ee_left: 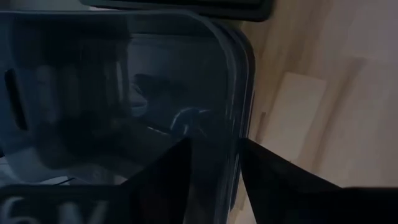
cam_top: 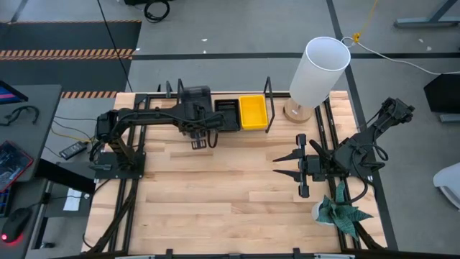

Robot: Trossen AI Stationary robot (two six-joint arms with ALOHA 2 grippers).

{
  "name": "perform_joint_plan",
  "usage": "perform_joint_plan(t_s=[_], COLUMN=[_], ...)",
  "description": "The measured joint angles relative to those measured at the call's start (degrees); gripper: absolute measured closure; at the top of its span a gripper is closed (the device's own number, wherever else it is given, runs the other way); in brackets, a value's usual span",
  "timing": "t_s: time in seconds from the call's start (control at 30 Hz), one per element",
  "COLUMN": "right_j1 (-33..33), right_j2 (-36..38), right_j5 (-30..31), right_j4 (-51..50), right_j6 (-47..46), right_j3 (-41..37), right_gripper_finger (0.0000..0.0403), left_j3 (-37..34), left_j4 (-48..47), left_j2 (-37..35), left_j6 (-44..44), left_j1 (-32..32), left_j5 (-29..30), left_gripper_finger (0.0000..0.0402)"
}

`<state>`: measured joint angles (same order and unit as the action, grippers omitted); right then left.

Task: Stack baskets on shelf by color
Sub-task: Put the stacked gray bins on the shelf

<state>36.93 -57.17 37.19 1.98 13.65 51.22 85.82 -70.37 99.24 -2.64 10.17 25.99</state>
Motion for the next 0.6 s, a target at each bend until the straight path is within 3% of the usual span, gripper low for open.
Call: perform_joint_plan(t_s=[0.6], right_j1=[0.0], right_j2=[0.0], right_j5=[0.0], right_j4=[0.0], right_j6=[0.0], right_j3=[0.0], right_gripper_finger=[0.0273], left_j3=[0.0], left_j4=[-0.1], left_j2=[0.0], left_j6=[2.0], left_j1=[0.0], left_j5=[1.4], left_gripper_finger=[0.0281])
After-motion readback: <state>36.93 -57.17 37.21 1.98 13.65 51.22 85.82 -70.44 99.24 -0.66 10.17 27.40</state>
